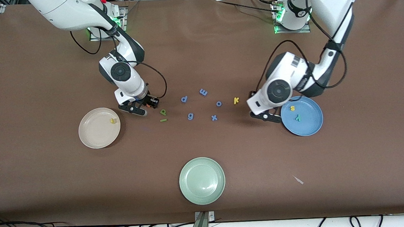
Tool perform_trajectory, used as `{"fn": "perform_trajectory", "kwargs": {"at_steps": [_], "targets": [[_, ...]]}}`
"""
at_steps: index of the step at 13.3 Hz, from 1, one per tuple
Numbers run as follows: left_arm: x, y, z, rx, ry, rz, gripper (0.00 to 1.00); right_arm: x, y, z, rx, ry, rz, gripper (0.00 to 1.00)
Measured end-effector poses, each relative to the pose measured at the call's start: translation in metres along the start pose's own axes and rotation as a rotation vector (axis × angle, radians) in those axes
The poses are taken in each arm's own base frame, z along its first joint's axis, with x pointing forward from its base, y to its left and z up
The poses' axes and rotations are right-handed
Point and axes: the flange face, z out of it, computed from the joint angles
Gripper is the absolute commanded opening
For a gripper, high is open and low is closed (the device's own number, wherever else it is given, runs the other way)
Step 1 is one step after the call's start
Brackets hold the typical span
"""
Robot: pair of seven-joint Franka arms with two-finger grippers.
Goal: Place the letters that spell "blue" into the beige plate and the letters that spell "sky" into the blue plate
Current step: 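Grasp the k with the left gripper while the right gripper carries the e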
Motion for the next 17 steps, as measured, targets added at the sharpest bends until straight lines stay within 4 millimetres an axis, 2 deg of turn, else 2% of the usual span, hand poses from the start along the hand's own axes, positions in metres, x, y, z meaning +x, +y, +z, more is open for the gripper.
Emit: {"fn": "perform_trajectory", "kwargs": {"at_steps": [1, 2, 3, 4, 6, 7, 9, 10, 11, 12, 13, 15, 16, 17], "targets": [[0.001, 0.019, 0.009, -0.008, 0.015, -0.012, 0.96, 0.0, -0.001, -0.002, 0.002, 0.003, -0.001, 0.1], [0.003, 0.036, 0.02, -0.017, 0.029, -0.018, 0.96, 0.0, 0.0, -0.001, 0.002, 0.002, -0.001, 0.09], [0.005, 0.049, 0.03, -0.029, 0.042, -0.023, 0.91, 0.0, 0.0, -0.001, 0.002, 0.002, -0.002, 0.09], [0.006, 0.061, 0.042, -0.039, 0.047, -0.035, 0.9, 0.0, 0.0, -0.001, 0.002, 0.003, -0.009, 0.09], [0.008, 0.078, 0.065, -0.056, 0.048, -0.056, 0.8, 0.003, 0.003, -0.004, -0.02, 0.0, -0.082, 0.09], [0.008, 0.086, 0.073, -0.063, 0.05, -0.069, 0.78, 0.013, 0.009, -0.01, -0.061, -0.007, -0.141, 0.09], [0.006, 0.099, 0.081, -0.065, 0.05, -0.082, 0.72, 0.054, 0.032, -0.04, -0.153, -0.01, -0.271, 0.1], [0.005, 0.101, 0.081, -0.066, 0.054, -0.085, 0.71, 0.076, 0.047, -0.056, -0.176, -0.002, -0.33, 0.1], [0.006, 0.101, 0.08, -0.067, 0.055, -0.087, 0.65, 0.096, 0.065, -0.068, -0.19, 0.008, -0.383, 0.1], [0.006, 0.1, 0.08, -0.067, 0.056, -0.09, 0.63, 0.112, 0.082, -0.074, -0.2, 0.011, -0.423, 0.11], [0.007, 0.099, 0.081, -0.066, 0.056, -0.093, 0.63, 0.124, 0.097, -0.075, -0.208, 0.009, -0.451, 0.11], [0.009, 0.093, 0.081, -0.047, 0.068, -0.086, 0.59, 0.133, 0.113, -0.073, -0.217, 0.0, -0.467, 0.22], [0.01, 0.091, 0.081, -0.037, 0.075, -0.081, 0.49, 0.133, 0.113, -0.072, -0.214, -0.004, -0.463, 0.28], [0.011, 0.09, 0.08, -0.034, 0.078, -0.078, 0.31, 0.132, 0.112, -0.071, -0.199, -0.012, -0.449, 0.34]]}}
